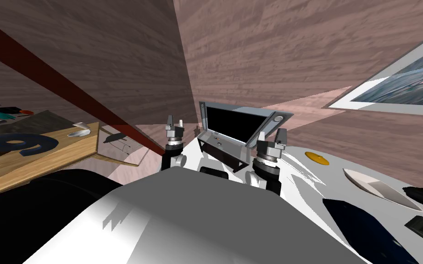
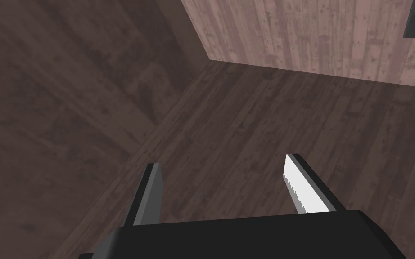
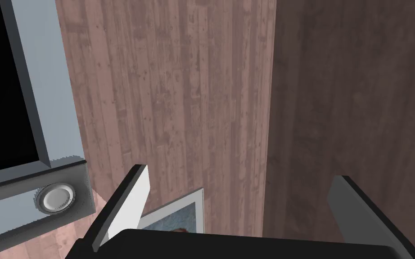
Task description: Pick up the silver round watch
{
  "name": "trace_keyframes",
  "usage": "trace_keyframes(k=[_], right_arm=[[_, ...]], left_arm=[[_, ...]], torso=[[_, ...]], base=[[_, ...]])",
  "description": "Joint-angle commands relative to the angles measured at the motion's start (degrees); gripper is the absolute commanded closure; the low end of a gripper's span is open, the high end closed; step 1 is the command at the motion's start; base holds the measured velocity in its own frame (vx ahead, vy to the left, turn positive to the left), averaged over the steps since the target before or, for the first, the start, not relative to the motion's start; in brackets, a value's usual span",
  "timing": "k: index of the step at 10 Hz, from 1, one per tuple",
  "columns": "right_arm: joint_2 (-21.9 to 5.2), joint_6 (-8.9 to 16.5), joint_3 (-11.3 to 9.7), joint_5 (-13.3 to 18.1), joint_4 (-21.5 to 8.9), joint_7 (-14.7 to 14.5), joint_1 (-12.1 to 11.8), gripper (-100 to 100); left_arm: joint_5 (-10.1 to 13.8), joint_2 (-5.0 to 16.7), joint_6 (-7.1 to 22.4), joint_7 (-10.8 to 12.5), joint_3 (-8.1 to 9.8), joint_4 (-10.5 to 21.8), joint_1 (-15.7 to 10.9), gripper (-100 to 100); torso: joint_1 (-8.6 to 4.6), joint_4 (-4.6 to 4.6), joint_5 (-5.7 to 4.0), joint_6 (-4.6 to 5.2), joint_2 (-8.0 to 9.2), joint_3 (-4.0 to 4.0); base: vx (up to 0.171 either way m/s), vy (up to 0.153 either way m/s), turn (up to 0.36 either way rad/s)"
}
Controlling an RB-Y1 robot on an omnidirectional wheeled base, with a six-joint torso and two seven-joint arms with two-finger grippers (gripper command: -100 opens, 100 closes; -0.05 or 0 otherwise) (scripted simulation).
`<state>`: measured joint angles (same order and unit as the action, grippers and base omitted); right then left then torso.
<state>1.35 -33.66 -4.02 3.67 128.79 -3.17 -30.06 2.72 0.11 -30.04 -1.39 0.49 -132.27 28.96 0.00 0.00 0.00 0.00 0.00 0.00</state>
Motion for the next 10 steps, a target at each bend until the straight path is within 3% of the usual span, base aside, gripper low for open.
trace_keyframes(k=[1, 5, 10], right_arm=[[-2.05, 0.15, -1.0, 0.1, -0.9, -0.77, -0.08, -100], [-6.82, 0.91, -4.02, 0.5, -4.38, -3.71, -0.18, -100], [-14.89, 3.07, -8.97, 1.5, -12.19, -10.07, 0.22, -100]], left_arm=[[0.0, 0.0, 0.0, 0.0, 0.0, 0.0, 0.0, 0], [0.0, -0.01, 0.0, 0.0, -0.01, 0.0, -0.01, 0], [0.0, -0.02, 0.0, 0.0, -0.02, 0.0, -0.02, 0]], torso=[[0.0, 0.0, 0.0, 0.0, 0.0, 0.0], [0.41, 0.07, 0.09, -0.01, 0.35, 0.2], [0.59, 0.11, 0.14, -0.02, 0.45, 0.27]], base=[[-0.048, 0.038, 0.044], [-0.09, 0.111, 0.051], [-0.117, 0.168, 0.112]])
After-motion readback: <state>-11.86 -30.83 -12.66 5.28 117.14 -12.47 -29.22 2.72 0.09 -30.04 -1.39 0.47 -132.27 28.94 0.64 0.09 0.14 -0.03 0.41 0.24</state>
